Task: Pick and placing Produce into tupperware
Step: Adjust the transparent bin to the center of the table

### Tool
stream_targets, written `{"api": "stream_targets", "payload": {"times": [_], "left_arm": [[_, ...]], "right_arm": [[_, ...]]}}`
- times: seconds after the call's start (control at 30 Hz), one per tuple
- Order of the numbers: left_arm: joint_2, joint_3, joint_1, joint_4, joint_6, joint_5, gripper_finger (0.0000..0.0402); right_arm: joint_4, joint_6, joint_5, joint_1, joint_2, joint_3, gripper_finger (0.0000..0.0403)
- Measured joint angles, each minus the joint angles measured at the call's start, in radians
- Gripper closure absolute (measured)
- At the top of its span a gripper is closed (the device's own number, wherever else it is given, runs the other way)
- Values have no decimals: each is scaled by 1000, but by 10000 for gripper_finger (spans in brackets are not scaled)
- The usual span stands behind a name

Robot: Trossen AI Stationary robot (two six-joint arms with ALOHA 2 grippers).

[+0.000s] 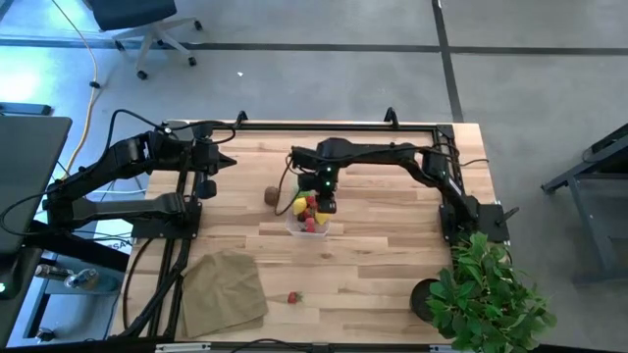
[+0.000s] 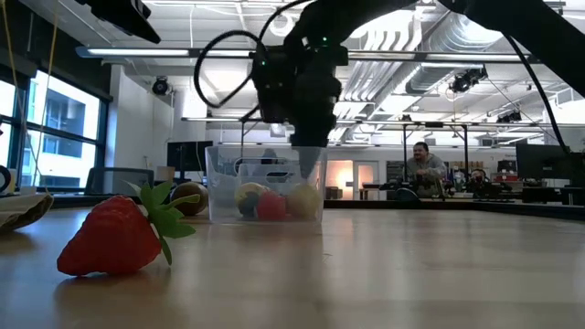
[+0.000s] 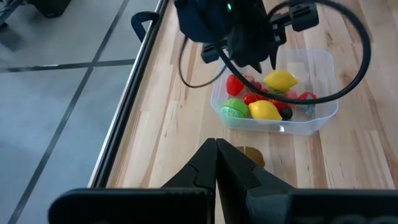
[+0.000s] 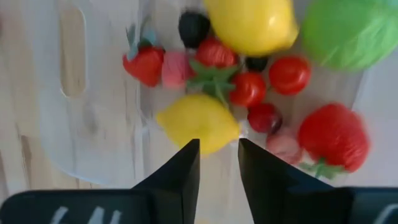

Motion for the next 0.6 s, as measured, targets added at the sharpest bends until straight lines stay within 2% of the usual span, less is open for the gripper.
{"api": "stream_targets", "payload": {"times": [0.37, 0.6], "left_arm": [[0, 0, 0, 0, 0, 0, 401], [0, 0, 0, 0, 0, 0, 401]], "right_arm": [[-117, -18, 73, 8, 0, -20, 304], [-127, -36, 94, 8, 0, -20, 304]]}}
